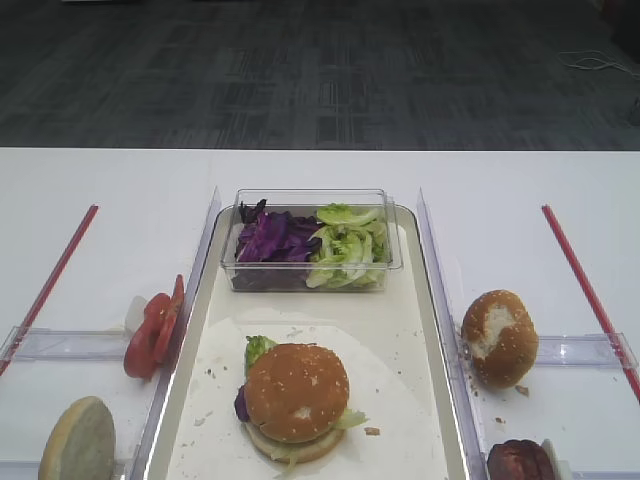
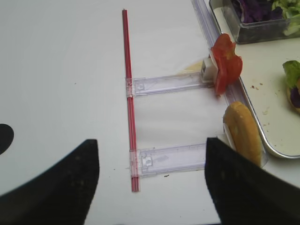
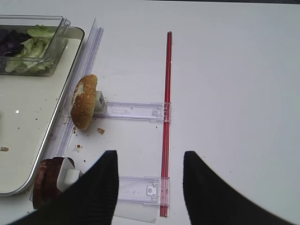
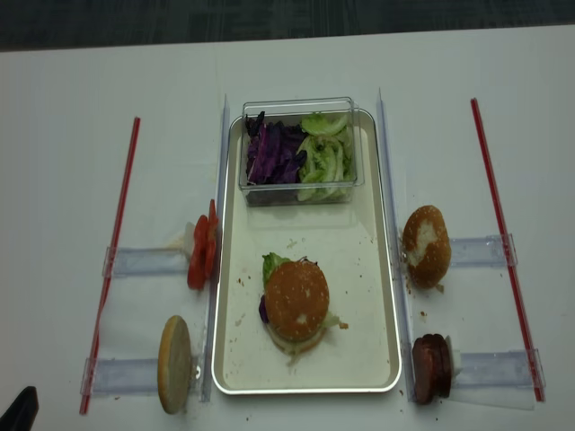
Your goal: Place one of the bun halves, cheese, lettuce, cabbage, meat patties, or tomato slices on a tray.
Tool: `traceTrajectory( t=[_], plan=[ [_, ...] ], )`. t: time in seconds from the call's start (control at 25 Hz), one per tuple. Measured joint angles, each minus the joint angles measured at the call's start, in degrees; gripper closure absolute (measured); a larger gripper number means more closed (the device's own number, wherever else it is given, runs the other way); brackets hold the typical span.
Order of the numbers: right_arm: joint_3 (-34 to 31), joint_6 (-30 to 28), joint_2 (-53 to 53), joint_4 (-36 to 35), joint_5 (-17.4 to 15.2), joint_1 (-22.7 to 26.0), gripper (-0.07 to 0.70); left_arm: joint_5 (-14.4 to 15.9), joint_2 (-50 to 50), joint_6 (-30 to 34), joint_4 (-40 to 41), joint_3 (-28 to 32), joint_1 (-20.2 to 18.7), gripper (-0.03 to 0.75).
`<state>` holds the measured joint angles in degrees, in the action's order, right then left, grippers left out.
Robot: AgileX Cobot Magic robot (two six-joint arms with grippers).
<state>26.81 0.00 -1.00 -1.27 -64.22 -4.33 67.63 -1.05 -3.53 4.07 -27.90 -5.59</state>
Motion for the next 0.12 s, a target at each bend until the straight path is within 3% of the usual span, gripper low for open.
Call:
traceTrajectory(
  t=[0.12],
  plan=[
    [0.0, 0.0, 0.0, 0.0, 0.0, 0.0, 0.290, 0.0, 0.0, 0.0, 0.0, 0.0, 0.0, 0.235]
  ],
)
